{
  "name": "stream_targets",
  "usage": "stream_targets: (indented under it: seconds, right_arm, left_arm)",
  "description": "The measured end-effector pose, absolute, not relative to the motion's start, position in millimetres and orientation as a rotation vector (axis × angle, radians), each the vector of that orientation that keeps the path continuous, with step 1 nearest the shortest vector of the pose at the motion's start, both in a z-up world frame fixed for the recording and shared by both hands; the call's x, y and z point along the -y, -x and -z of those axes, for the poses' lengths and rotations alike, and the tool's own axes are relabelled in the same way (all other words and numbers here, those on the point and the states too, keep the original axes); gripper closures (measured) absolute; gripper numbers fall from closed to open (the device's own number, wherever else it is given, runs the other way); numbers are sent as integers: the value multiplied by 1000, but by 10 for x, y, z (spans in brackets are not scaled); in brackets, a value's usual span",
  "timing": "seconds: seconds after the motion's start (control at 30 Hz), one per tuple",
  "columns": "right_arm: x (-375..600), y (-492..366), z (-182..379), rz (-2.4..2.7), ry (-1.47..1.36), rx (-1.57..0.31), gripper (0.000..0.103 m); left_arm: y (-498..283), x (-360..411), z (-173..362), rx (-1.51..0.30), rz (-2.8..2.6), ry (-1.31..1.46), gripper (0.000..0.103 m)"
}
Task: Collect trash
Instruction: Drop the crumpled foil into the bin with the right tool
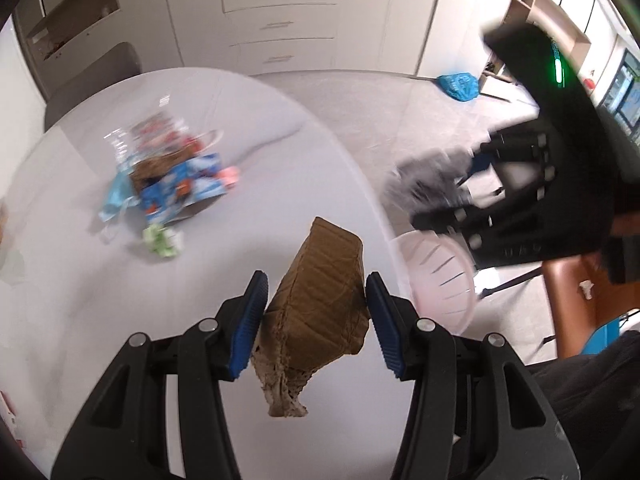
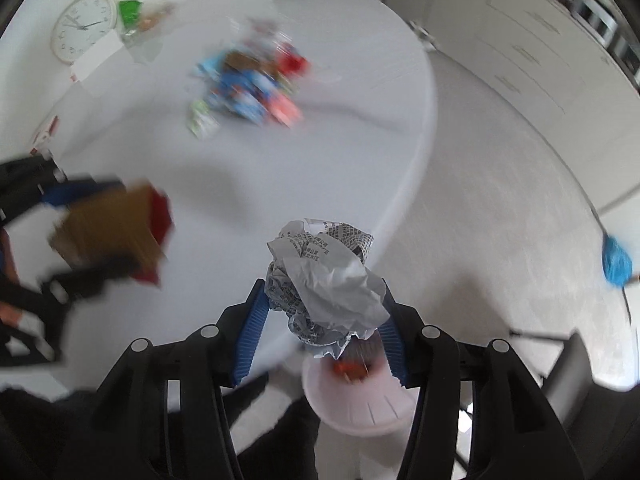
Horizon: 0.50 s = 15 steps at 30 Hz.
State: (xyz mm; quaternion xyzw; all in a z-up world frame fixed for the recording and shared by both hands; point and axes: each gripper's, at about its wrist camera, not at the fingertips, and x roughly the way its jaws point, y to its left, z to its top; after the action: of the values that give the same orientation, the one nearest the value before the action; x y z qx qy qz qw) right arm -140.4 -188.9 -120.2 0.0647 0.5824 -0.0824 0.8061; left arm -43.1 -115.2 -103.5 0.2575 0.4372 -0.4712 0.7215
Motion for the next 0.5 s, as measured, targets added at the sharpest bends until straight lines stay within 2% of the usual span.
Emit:
stream_targets:
  seconds: [0.27,0.33,0.37,0.4,0.5]
  right_arm:
    - [2490,2239,1868,279,-301,-1345,46]
    - [2570,2317,1988,265,-326,-1352,38]
    - [2604,2351,2040,271,-330,-1361,24]
    - [2621,2375,2052,283,-323,-1360,16]
    - [2704,2491,2020,316,-310,-1346,6]
  left_arm:
    - [1030,1783,1110,-1018,1110,-607,53]
    - [1133,1947,1159,-1031,1130,-631,53]
    - [1174,2016,1192,-1039,1140,-644,53]
    - [1221,2083,1215,-1045,1150,-657,53]
    - [1358,2262,1287,-1053,1178,-703,53]
